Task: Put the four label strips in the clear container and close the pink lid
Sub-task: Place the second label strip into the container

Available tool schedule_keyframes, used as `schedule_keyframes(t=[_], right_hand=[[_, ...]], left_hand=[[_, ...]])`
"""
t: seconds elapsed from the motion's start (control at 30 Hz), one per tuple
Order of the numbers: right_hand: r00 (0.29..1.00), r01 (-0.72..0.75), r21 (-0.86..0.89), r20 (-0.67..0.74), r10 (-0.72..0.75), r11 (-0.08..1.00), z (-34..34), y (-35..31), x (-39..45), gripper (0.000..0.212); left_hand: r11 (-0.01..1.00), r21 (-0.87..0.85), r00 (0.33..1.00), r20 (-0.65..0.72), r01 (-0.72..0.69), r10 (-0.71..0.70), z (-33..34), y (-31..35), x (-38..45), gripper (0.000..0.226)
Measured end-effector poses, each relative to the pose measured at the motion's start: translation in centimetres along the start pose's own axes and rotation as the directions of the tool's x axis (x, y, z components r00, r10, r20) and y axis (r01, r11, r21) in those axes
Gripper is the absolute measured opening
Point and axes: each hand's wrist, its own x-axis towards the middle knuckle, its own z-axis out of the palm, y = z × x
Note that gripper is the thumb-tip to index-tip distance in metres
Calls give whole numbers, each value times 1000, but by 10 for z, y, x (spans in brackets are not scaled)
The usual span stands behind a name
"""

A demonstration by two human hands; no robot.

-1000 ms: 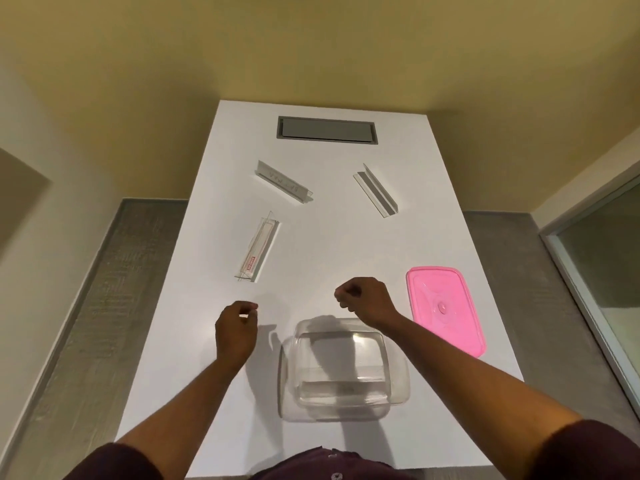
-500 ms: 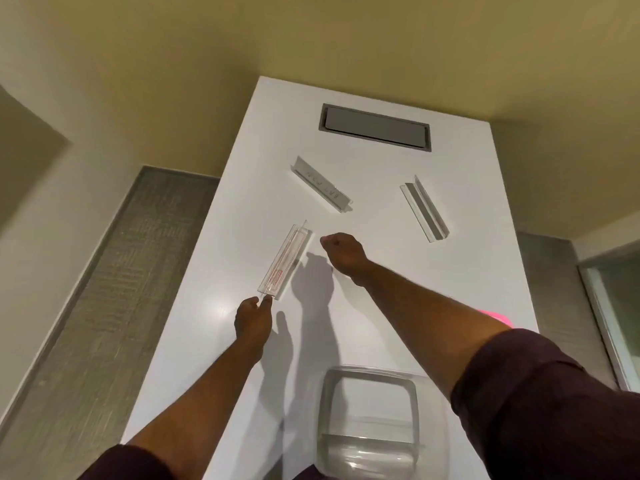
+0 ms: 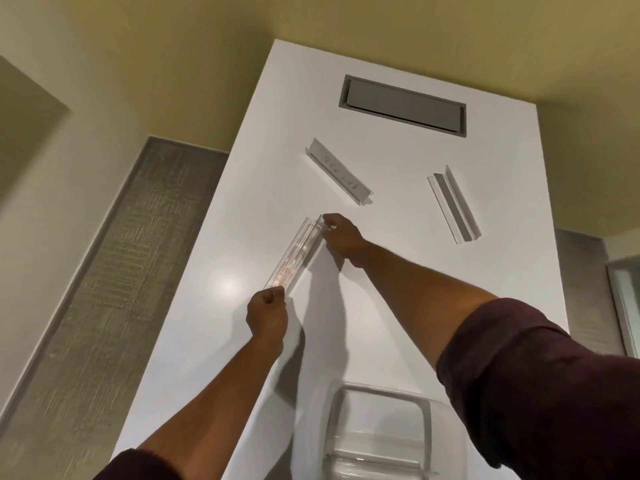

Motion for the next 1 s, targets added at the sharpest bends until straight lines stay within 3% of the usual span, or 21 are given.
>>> schedule_keyframes(t=[0.13, 0.33, 0.47, 0.63, 0.73, 0.9, 1.0], right_hand=[[996, 52, 64, -82, -47, 997, -8, 6, -12, 33], [954, 226, 164, -236, -184, 960, -29, 20, -68, 19], [942, 287, 225, -245, -231, 931, -42, 39, -116, 28], [952, 303, 316, -130, -276, 899, -58, 61, -170, 42], [944, 312, 324, -207, -255, 893, -62, 72, -195, 47], [939, 284, 443, -308, -153, 850, -69, 85, -225, 38], [930, 270, 559, -362, -62, 784, -70, 91, -238, 31]], left_hand=[[1000, 1, 996, -92, -16, 16, -8, 3, -3, 2], [986, 15, 982, -92, -164, 165, -33, 16, -17, 5], [978, -40, 978, 11, -207, 207, -47, 27, -32, 9], [985, -121, 982, 132, -121, 137, -57, 37, -57, 14], [987, -100, 978, 157, -123, 138, -58, 40, -72, 12], [926, 91, 920, 190, -365, 344, -57, 40, -103, 10], [755, 300, 797, 393, -583, 458, -57, 36, -121, 28]])
